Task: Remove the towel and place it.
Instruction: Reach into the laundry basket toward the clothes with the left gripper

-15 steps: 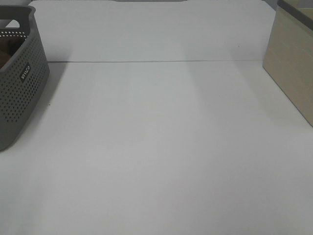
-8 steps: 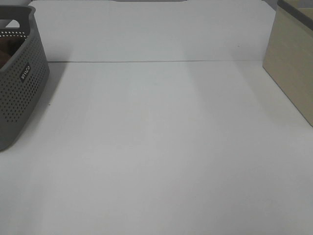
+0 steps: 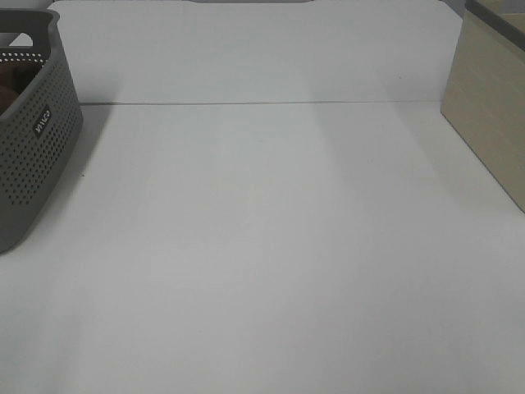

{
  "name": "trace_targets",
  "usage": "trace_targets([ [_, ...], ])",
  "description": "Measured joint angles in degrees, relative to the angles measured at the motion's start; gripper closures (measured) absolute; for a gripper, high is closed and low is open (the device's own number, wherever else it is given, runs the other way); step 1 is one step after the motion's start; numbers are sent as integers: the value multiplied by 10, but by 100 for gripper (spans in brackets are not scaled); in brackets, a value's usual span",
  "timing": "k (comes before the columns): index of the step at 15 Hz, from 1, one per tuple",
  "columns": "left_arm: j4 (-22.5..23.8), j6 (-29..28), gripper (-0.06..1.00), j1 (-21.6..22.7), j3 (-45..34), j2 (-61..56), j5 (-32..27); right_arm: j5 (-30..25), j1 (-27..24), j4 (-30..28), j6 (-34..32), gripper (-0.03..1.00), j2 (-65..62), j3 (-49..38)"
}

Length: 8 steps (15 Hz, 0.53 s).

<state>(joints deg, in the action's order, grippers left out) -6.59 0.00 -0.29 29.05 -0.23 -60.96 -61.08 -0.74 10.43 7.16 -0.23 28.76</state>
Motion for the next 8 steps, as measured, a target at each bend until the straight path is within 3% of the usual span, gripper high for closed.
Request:
trace_targets([
  [1, -7, 7, -5, 0, 9, 10, -12, 0, 0, 0, 0, 16, 0, 0],
  [5, 66, 182, -5, 0, 101, 198, -83, 0, 0, 0, 0, 16, 0, 0],
  [8, 100, 311, -5, 0, 218, 338, -87, 0, 0, 0, 0, 16, 0, 0],
])
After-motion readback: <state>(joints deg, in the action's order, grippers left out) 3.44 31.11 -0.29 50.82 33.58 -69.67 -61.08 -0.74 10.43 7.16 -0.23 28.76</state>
